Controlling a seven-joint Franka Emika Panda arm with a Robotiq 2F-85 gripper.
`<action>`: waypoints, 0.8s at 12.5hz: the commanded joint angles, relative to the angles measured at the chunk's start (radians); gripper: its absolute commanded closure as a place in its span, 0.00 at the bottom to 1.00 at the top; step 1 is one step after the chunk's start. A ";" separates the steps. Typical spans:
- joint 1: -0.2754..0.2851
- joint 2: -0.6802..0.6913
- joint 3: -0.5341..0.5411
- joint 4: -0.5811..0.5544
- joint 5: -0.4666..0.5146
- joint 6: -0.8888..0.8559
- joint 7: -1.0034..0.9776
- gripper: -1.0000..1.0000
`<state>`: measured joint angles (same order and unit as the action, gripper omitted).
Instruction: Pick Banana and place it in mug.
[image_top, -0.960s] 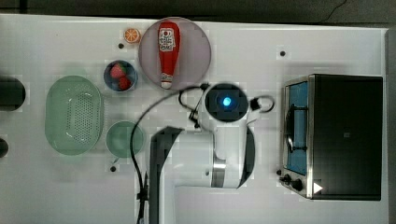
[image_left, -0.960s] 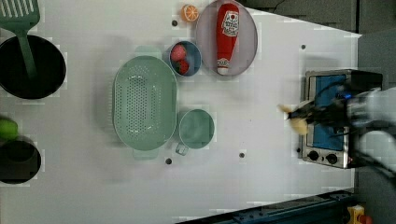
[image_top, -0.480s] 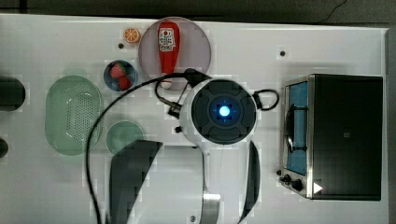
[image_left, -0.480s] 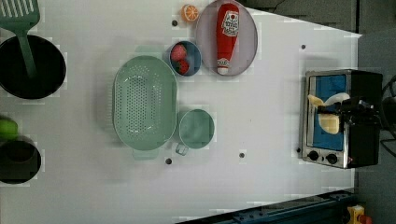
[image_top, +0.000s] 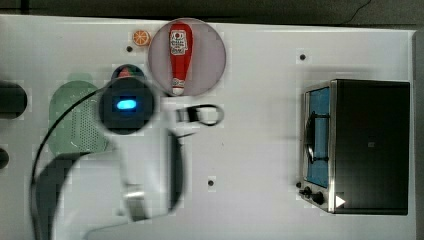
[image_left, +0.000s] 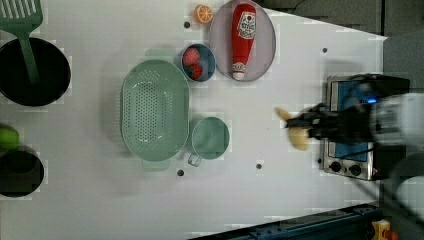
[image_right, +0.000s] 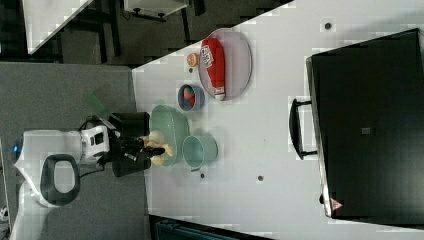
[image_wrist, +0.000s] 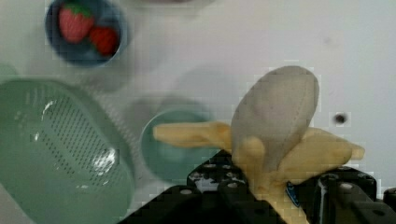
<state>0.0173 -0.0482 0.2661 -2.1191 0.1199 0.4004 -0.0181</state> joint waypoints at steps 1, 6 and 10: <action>0.040 0.020 0.075 -0.064 -0.006 0.106 0.233 0.64; 0.041 0.136 0.133 -0.211 -0.009 0.422 0.317 0.64; 0.042 0.231 0.133 -0.219 -0.021 0.503 0.347 0.50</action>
<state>0.0936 0.2030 0.4197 -2.3379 0.0952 0.8677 0.2494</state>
